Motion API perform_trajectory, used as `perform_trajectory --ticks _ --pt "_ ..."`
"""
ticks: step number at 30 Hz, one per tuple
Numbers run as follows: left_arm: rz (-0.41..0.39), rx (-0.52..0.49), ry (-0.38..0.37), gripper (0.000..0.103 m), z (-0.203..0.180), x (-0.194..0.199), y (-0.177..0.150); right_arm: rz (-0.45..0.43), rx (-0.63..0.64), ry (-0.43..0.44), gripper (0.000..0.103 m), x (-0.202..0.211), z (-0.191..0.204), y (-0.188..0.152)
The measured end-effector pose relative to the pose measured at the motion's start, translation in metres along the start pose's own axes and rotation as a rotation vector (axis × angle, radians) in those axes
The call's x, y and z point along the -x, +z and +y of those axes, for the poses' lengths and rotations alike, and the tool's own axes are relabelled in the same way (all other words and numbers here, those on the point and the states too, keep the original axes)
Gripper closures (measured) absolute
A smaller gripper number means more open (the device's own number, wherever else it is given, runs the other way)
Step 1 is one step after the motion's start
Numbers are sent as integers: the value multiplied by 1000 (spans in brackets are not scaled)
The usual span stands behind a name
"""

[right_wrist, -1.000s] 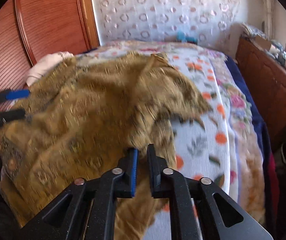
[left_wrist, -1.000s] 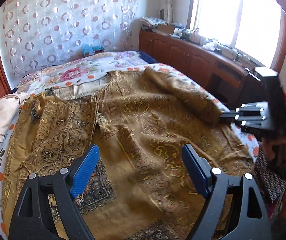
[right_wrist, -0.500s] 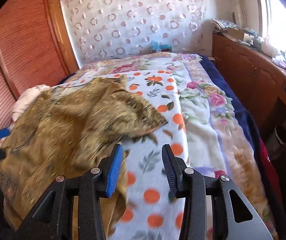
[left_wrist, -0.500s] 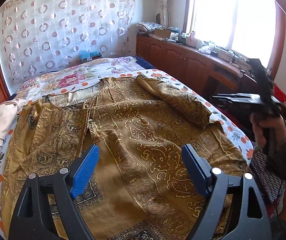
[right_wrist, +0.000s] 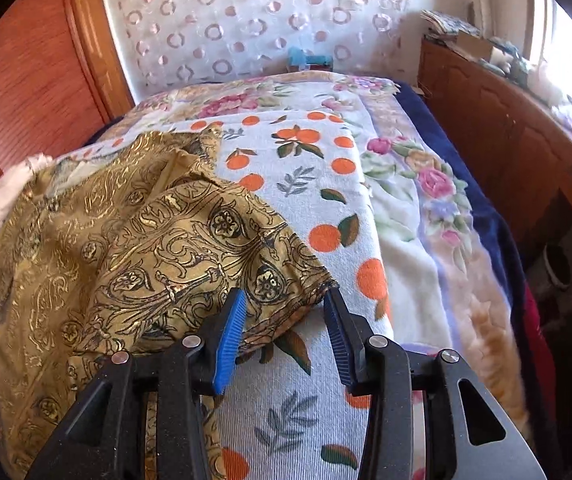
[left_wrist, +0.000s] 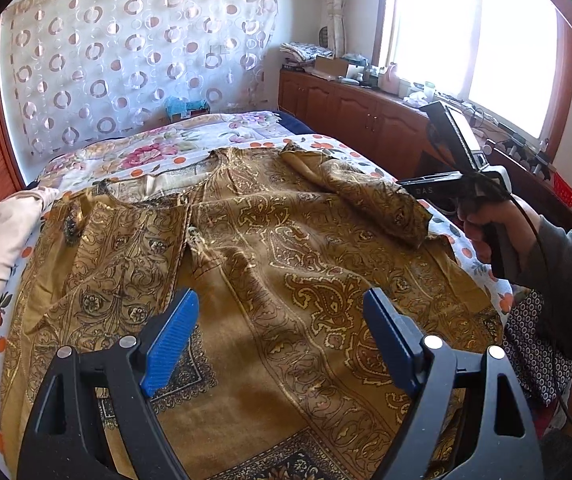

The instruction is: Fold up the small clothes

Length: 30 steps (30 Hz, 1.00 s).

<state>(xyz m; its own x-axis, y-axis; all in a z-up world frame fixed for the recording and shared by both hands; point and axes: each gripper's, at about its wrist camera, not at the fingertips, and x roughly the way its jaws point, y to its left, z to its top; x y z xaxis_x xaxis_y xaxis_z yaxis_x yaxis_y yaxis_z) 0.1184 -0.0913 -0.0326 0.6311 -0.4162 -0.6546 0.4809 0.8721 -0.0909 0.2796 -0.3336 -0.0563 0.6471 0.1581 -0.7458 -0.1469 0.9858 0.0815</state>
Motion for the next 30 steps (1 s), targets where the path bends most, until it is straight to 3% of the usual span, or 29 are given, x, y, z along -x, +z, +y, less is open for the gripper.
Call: perform_trajectory --ticks 1,4,8,15,18,20,22,24,30 --pt "-1 4 1 18 2 1 -1 2 17 1 88 1 2 0" --pt "-6 15 7 18 6 6 -2 13 47 34 101 1 8 7" --pt "-20 41 14 18 18 13 -4 -54 64 130 101 28 24 18" --pt "-36 92 34 18 38 20 -5 -144 212 334 101 81 101 27" --pt "-40 112 36 18 46 22 -7 -142 271 357 101 87 128 25" --pt "-37 120 39 18 50 22 -8 -131 291 368 97 86 135 23" --pt "-35 125 42 18 53 22 -11 -130 292 361 76 84 133 19" --pt "-33 128 40 18 55 22 -13 -137 280 359 63 83 123 14" --pt "-24 132 42 18 58 17 -17 -111 250 269 62 72 102 -5"
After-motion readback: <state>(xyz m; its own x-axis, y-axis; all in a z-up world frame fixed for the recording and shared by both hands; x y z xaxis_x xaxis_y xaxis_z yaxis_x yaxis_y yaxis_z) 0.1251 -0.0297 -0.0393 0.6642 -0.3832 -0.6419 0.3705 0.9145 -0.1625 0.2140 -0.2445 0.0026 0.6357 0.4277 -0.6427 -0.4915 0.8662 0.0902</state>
